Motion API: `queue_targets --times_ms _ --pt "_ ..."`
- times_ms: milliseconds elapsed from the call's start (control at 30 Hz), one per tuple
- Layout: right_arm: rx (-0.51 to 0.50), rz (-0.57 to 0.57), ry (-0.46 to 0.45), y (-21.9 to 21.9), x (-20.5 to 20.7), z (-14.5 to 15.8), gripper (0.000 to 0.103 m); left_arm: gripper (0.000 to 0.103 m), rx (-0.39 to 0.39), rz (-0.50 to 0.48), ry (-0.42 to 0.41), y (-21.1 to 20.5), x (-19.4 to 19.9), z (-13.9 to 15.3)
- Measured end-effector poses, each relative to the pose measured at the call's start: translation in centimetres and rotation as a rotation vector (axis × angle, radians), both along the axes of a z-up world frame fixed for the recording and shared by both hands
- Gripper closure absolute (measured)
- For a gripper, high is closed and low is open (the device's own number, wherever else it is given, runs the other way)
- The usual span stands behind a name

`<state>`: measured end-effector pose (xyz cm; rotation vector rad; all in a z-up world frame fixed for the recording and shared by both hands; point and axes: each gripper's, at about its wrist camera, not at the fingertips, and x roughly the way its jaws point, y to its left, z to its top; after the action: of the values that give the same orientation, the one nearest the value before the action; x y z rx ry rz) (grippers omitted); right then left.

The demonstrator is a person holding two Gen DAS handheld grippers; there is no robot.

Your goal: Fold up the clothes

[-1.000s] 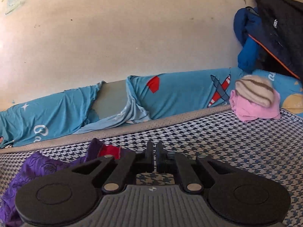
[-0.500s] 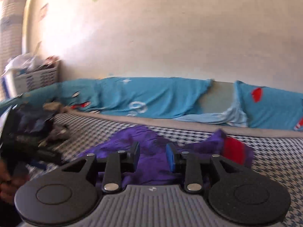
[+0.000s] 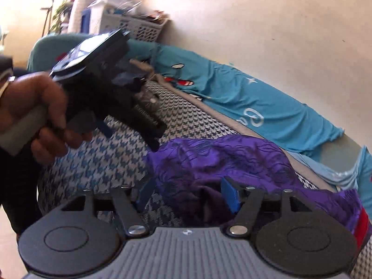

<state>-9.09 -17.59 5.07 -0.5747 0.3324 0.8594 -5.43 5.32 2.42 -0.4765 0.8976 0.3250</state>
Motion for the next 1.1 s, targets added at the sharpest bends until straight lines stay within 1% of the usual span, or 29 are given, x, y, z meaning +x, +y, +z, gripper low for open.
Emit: queue_targets --times_ms 133,233,367,500,567,700,733,767,833,900,933,1033,1100 --pt "-0.072 0.02 -0.031 1.2 -0.3 -1.3 0.037 0.0 -0.015 0.009 0.009 0.5 -0.1 -0.4" --pt "-0.113 0.017 -0.056 1.8 -0.2 -2.1 0.037 0.0 -0.033 0.015 0.01 0.9 -0.1 -0.6" --pt "-0.16 0.006 -0.087 2.4 0.0 -3.0 0.037 0.0 -0.02 0.007 0.011 0.8 0.0 -0.8" --pt "-0.211 -0.005 -0.133 3.0 0.3 -4.0 0.037 0.0 -0.045 0.01 -0.006 1.0 0.1 -0.7" --pt "-0.25 0.001 -0.163 3.4 0.3 -4.7 0.037 0.0 -0.06 0.017 -0.013 1.2 0.0 -0.7" --pt "-0.319 -0.001 -0.251 4.1 0.4 -6.2 0.038 0.0 -0.084 0.029 -0.025 1.5 -0.1 -0.6" --pt "-0.325 -0.01 -0.268 4.2 0.5 -6.4 0.042 0.0 -0.087 0.032 -0.027 1.6 -0.2 -0.6" --pt "-0.321 -0.018 -0.278 4.3 0.7 -6.4 0.046 0.0 -0.09 0.036 -0.03 1.6 -0.2 -0.5" --pt "-0.276 -0.042 -0.26 4.2 1.3 -5.8 0.066 0.0 -0.089 0.048 -0.039 1.8 -0.3 -0.3" --pt "-0.208 -0.073 -0.224 3.9 2.0 -4.6 0.073 0.0 -0.086 0.061 -0.048 1.9 -0.5 0.0" --pt "-0.17 -0.09 -0.209 3.7 2.3 -3.9 0.077 0.0 -0.083 0.069 -0.052 2.0 -0.5 0.1" --pt "-0.043 -0.161 -0.175 2.6 3.4 -1.5 0.079 0.0 -0.077 0.094 -0.065 2.2 -0.6 0.6" --pt "0.046 -0.227 -0.17 1.6 4.3 0.2 0.08 0.0 -0.075 0.103 -0.069 2.2 -0.6 0.8"
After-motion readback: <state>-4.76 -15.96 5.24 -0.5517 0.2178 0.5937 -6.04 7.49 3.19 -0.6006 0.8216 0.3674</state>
